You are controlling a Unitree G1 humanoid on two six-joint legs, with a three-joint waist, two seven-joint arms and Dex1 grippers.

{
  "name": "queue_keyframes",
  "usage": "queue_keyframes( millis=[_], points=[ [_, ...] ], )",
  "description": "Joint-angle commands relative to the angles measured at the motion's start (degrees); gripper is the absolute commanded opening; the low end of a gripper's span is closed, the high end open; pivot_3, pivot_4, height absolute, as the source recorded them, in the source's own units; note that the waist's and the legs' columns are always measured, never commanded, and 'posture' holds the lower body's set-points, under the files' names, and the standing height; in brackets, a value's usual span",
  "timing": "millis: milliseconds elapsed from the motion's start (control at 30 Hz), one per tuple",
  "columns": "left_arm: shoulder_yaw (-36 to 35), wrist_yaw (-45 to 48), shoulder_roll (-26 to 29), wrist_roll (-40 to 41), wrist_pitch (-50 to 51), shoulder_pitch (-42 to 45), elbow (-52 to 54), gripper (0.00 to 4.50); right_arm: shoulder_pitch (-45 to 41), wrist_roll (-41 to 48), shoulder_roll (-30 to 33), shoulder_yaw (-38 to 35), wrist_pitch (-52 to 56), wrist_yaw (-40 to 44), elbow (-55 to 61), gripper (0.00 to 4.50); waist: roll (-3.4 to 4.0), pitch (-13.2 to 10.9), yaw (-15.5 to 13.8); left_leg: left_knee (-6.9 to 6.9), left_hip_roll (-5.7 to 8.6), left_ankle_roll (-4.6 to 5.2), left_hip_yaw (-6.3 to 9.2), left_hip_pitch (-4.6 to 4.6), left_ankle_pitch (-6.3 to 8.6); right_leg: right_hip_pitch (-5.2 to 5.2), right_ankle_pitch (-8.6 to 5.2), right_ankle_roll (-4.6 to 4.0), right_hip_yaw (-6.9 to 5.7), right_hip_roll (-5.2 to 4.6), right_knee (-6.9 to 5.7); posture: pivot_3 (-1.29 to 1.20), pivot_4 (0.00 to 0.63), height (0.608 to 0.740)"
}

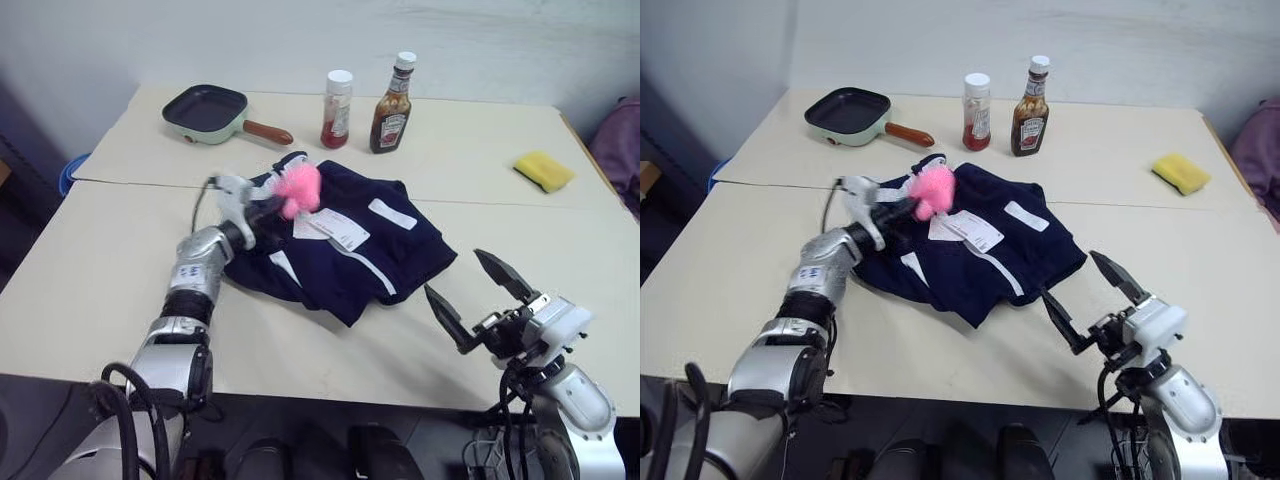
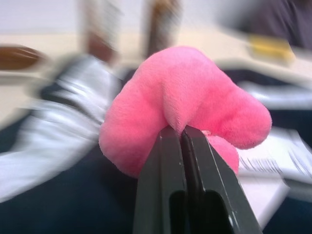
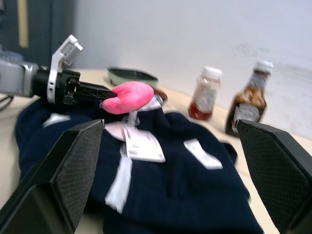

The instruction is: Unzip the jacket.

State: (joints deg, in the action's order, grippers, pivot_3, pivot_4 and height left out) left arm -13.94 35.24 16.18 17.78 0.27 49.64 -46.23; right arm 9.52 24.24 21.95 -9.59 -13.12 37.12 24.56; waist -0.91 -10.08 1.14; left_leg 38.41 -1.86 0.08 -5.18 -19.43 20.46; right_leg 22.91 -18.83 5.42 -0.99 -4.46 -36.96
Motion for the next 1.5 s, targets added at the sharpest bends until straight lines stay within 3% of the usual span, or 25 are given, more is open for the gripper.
queue_keyframes(
  millis=[33,200,333,400,533,700,867,900,967,1067,1167,1267,1367,1500],
  points=[
    [-9.1,-10.1,2.9,6.7,5.9,-6.0,19.4,0.02,-3.1,1.7,0.9,2.4,0.5,2.8,0.3,4.5,0.0,0.0,0.6,-0.02,-0.01,-0.02,0.07,-0.02,-0.01,0.0,0.0,0.0,0.13,-0.04,-0.02,0.0,0.15,0.74],
    [-21.0,-20.5,9.9,9.2,15.9,-24.5,39.7,0.02,-7.7,2.8,2.1,7.7,1.7,9.6,-1.5,4.5,0.0,0.0,0.9,-0.19,-0.05,-0.09,0.03,0.13,0.0,0.03,0.0,-0.01,0.22,-0.07,-0.03,0.0,0.15,0.74],
    [-26.3,-23.9,12.5,6.6,19.3,-39.8,47.0,0.02,-6.7,4.4,4.9,10.0,1.7,16.6,-2.0,4.5,-0.02,0.0,0.4,-0.18,-0.02,-0.03,0.03,0.12,0.05,0.01,-0.01,-0.03,0.18,-0.17,0.04,0.0,0.15,0.74],
    [-29.2,-27.7,11.5,7.3,21.3,-43.6,48.7,0.02,-6.0,5.1,6.4,10.8,1.6,19.7,-1.9,4.5,-0.11,0.0,-0.5,-0.12,0.06,0.05,0.22,0.11,0.09,-0.15,-0.02,-0.03,0.03,-0.3,0.23,0.0,0.15,0.74],
    [-27.7,-28.5,12.0,7.8,25.8,-47.2,51.1,0.02,-6.3,5.7,7.5,10.5,1.4,21.8,-2.9,4.5,-0.42,0.1,-1.8,-0.1,0.19,0.12,0.5,0.14,0.14,-0.41,-0.02,-0.05,-0.22,-0.48,0.52,0.0,0.15,0.74],
    [-26.7,-23.0,15.9,8.5,25.0,-47.0,52.1,1.56,-5.7,4.1,8.5,9.2,3.6,20.0,-2.7,4.5,-0.54,0.2,-1.7,-0.21,0.2,-0.03,0.6,0.14,0.15,-0.39,-0.07,-0.15,-0.34,-0.53,0.52,0.0,0.15,0.74],
    [-24.0,-6.5,24.8,7.5,18.7,-52.1,52.8,3.09,-4.6,2.7,12.1,8.0,8.6,17.4,0.2,4.5,-0.41,0.2,-0.3,-0.35,0.16,-0.11,0.66,0.13,0.18,-0.32,-0.17,-0.34,-0.48,-0.52,0.51,0.0,0.15,0.74],
    [-24.3,-4.5,26.6,6.8,16.7,-52.4,51.8,3.09,-4.6,1.2,12.5,7.7,10.5,15.2,1.2,4.5,-0.38,0.1,0.0,-0.35,0.16,-0.1,0.65,0.13,0.18,-0.31,-0.18,-0.36,-0.48,-0.52,0.52,0.0,0.15,0.74],
    [-23.6,0.9,30.3,5.4,12.1,-53.0,50.0,3.59,-5.6,-1.9,13.1,8.0,15.4,10.5,2.8,4.5,-0.38,0.1,0.5,-0.38,0.14,-0.1,0.66,0.12,0.18,-0.32,-0.19,-0.38,-0.51,-0.52,0.55,0.0,0.15,0.74],
    [-17.8,11.6,33.8,3.8,3.0,-51.3,48.6,4.39,-9.2,-4.0,12.2,10.4,19.7,7.7,3.9,4.5,-0.34,0.1,0.6,-0.38,0.14,-0.13,0.66,0.1,0.18,-0.28,-0.2,-0.4,-0.51,-0.52,0.54,0.0,0.15,0.74],
    [-5.7,19.2,35.4,-2.7,-7.1,-43.7,42.5,4.45,-13.7,-7.9,11.1,14.7,23.6,5.6,2.7,4.5,-0.13,0.0,0.3,-0.37,0.18,-0.13,0.65,0.1,0.12,-0.3,-0.2,-0.39,-0.66,-0.66,0.54,0.0,0.15,0.74],
    [6.6,22.9,32.7,-11.1,-16.1,-29.9,30.8,4.45,-18.6,-13.1,10.1,20.5,27.8,4.0,-0.5,4.5,0.02,0.0,-0.4,-0.36,0.2,-0.16,0.8,0.04,-0.05,-0.34,-0.2,-0.4,-1.1,-0.78,0.48,0.0,0.15,0.74],
    [13.0,22.0,28.4,-16.5,-23.6,-18.5,17.8,4.45,-22.6,-17.8,8.1,24.4,28.6,2.0,-3.8,4.5,-0.01,0.1,-0.4,-0.15,0.21,-0.14,0.81,-0.44,-0.11,-0.03,-0.17,-0.39,-1.84,-0.95,0.22,0.0,0.15,0.74],
    [19.8,22.1,25.1,-22.9,-33.9,-8.4,3.2,4.5,-26.4,-23.4,5.2,29.2,31.2,-0.3,-7.7,3.53,-0.08,0.1,0.6,0.76,0.27,0.03,0.44,-1.78,-0.03,1.45,-0.13,-0.33,-2.82,-0.99,-0.79,0.0,0.15,0.74]
  ],
)
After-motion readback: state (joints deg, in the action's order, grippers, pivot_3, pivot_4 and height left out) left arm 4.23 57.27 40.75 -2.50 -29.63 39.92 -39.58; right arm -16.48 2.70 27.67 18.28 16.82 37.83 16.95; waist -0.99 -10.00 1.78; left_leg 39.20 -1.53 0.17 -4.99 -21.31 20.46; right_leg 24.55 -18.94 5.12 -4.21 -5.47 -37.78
